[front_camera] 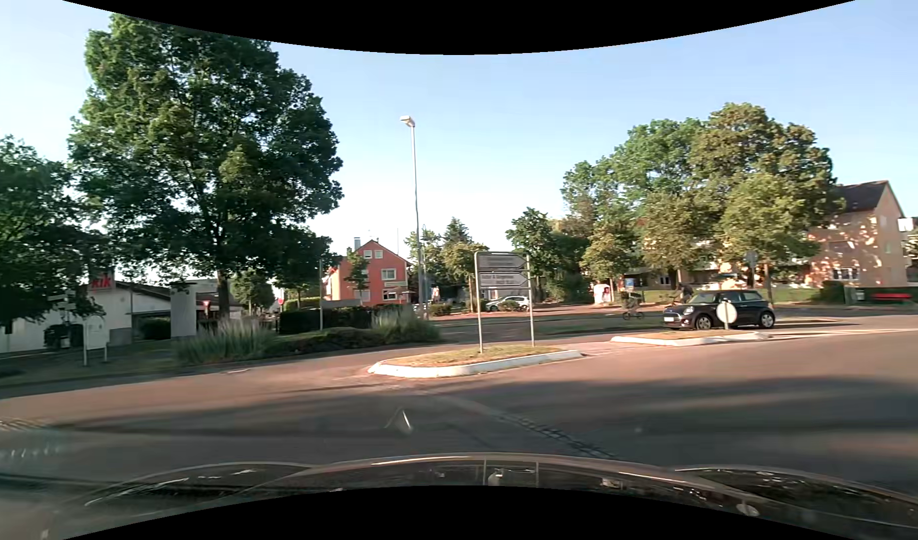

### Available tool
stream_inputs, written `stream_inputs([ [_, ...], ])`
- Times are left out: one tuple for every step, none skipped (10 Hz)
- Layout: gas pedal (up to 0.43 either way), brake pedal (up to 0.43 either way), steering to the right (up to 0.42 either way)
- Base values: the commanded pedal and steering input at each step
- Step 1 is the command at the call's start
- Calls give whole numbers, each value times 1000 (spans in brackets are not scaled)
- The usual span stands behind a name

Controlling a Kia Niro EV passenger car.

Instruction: Follow the waypoints while adhering to traffic rules and regulations

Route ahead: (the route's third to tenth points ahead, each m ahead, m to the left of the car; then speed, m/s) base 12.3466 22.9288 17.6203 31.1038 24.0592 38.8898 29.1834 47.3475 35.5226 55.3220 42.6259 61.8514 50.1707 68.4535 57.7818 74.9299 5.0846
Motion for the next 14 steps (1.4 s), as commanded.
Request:
stream_inputs([
  [47, 0, -380],
  [47, 0, -380],
  [47, 0, -380],
  [47, 0, -380],
  [47, 0, -380],
  [47, 0, -380],
  [47, 0, -380],
  [47, 0, -378],
  [47, 0, -377],
  [47, 0, -377],
  [47, 0, -376],
  [47, 0, -376],
  [47, 0, -376],
  [47, 0, -376],
])
